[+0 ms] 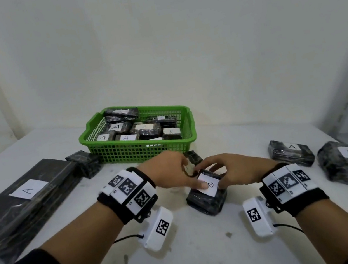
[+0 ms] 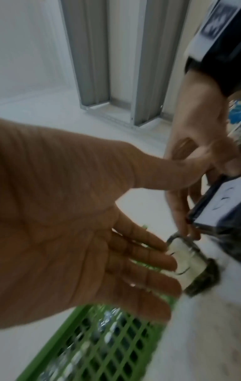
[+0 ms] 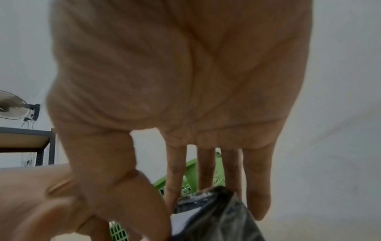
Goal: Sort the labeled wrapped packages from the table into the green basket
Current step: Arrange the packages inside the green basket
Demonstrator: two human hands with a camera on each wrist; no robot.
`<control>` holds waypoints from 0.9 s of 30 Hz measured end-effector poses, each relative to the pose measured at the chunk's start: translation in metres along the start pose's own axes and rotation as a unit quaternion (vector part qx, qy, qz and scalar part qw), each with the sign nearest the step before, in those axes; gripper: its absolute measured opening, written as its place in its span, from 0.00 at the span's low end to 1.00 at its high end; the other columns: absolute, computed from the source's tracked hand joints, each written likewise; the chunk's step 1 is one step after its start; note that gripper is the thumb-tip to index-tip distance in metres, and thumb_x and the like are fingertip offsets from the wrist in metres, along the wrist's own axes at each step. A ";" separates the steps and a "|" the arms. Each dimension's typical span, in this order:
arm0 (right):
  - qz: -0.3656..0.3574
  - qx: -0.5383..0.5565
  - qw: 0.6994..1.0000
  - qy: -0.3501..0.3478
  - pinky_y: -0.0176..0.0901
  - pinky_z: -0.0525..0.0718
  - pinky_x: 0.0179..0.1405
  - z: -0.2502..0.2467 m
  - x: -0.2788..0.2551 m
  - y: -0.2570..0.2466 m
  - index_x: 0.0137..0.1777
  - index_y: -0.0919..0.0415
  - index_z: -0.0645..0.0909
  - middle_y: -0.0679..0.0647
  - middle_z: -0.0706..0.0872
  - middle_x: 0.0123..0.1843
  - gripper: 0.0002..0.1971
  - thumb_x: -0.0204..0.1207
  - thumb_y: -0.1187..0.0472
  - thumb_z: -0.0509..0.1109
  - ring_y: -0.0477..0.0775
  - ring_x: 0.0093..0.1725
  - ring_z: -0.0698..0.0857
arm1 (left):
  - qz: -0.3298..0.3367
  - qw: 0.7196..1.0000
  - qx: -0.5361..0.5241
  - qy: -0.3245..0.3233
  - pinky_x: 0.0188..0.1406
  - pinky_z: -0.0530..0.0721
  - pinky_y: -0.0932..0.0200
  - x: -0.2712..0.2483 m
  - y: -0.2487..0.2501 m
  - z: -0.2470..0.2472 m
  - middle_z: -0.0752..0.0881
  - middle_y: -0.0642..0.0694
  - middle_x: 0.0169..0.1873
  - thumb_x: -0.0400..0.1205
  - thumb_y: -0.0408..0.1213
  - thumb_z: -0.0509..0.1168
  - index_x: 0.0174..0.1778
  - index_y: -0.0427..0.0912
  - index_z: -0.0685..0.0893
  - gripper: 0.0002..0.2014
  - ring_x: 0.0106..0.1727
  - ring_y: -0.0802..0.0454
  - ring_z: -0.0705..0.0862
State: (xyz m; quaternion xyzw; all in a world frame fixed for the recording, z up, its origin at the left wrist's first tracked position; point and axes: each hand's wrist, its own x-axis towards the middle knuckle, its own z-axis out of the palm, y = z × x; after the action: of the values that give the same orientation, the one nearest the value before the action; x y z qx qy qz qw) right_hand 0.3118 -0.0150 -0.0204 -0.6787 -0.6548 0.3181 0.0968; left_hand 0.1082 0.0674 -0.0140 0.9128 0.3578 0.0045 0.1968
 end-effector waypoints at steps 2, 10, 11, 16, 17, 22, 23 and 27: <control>-0.010 0.042 0.999 -0.030 0.45 0.86 0.70 0.002 -0.004 0.003 0.82 0.45 0.75 0.43 0.80 0.76 0.43 0.62 0.65 0.72 0.49 0.76 0.82 | -0.005 0.999 0.026 -0.038 0.63 0.86 0.50 0.001 0.012 0.014 0.87 0.50 0.63 0.67 0.70 0.78 0.70 0.45 0.82 0.43 0.61 0.50 0.86; -0.009 0.056 0.998 -0.040 0.49 0.84 0.73 0.003 -0.008 0.017 0.83 0.49 0.73 0.49 0.83 0.74 0.47 0.58 0.63 0.77 0.52 0.72 0.85 | -0.014 0.998 -0.037 -0.057 0.61 0.87 0.49 0.009 0.021 0.033 0.89 0.50 0.56 0.67 0.58 0.83 0.65 0.46 0.83 0.34 0.57 0.50 0.87; -0.007 0.061 0.998 -0.028 0.48 0.85 0.72 0.002 -0.007 0.018 0.81 0.49 0.74 0.49 0.84 0.73 0.45 0.60 0.64 0.80 0.53 0.70 0.86 | -0.013 0.997 -0.047 -0.067 0.62 0.87 0.47 0.010 0.018 0.031 0.90 0.51 0.55 0.67 0.57 0.83 0.63 0.46 0.85 0.33 0.56 0.50 0.88; -0.009 0.103 0.995 0.012 0.44 0.86 0.65 0.002 -0.004 0.025 0.69 0.44 0.80 0.49 0.87 0.70 0.31 0.71 0.70 0.85 0.57 0.64 0.90 | 0.017 0.990 -0.111 -0.082 0.67 0.86 0.45 0.007 0.005 0.027 0.92 0.51 0.56 0.73 0.45 0.82 0.65 0.46 0.88 0.25 0.58 0.51 0.89; -0.010 0.115 0.993 0.017 0.45 0.87 0.65 0.004 -0.004 0.026 0.68 0.43 0.80 0.49 0.87 0.69 0.30 0.72 0.68 0.85 0.57 0.64 0.91 | 0.020 0.988 -0.133 -0.077 0.69 0.85 0.47 0.006 0.003 0.026 0.92 0.51 0.58 0.74 0.43 0.81 0.68 0.45 0.87 0.25 0.60 0.52 0.89; -0.021 0.196 0.978 0.066 0.42 0.91 0.53 0.007 0.002 0.029 0.70 0.51 0.85 0.56 0.89 0.65 0.25 0.73 0.56 0.85 0.61 0.59 0.93 | 0.017 0.962 -0.268 -0.043 0.72 0.83 0.49 -0.002 -0.011 0.021 0.92 0.48 0.59 0.68 0.55 0.83 0.68 0.45 0.87 0.33 0.63 0.49 0.89; -0.028 0.219 0.972 0.084 0.47 0.92 0.53 0.008 0.004 0.029 0.70 0.53 0.86 0.58 0.90 0.64 0.28 0.69 0.51 0.85 0.64 0.58 0.94 | 0.011 0.959 -0.282 -0.017 0.71 0.84 0.50 -0.003 -0.013 0.019 0.92 0.47 0.58 0.70 0.51 0.85 0.67 0.44 0.87 0.32 0.61 0.49 0.90; -0.082 0.281 0.945 0.146 0.57 0.92 0.63 0.010 0.014 0.013 0.72 0.57 0.85 0.59 0.92 0.65 0.31 0.70 0.49 0.85 0.61 0.61 0.93 | 0.002 0.927 -0.358 0.110 0.64 0.89 0.50 -0.003 -0.029 0.012 0.95 0.48 0.51 0.70 0.40 0.86 0.61 0.43 0.90 0.24 0.54 0.50 0.93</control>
State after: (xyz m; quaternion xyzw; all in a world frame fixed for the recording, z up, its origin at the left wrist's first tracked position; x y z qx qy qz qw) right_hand 0.3158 -0.0065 -0.0391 -0.6067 -0.5712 0.3774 0.4040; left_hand 0.0892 0.0804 -0.0349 0.7762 0.3497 0.2331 0.4700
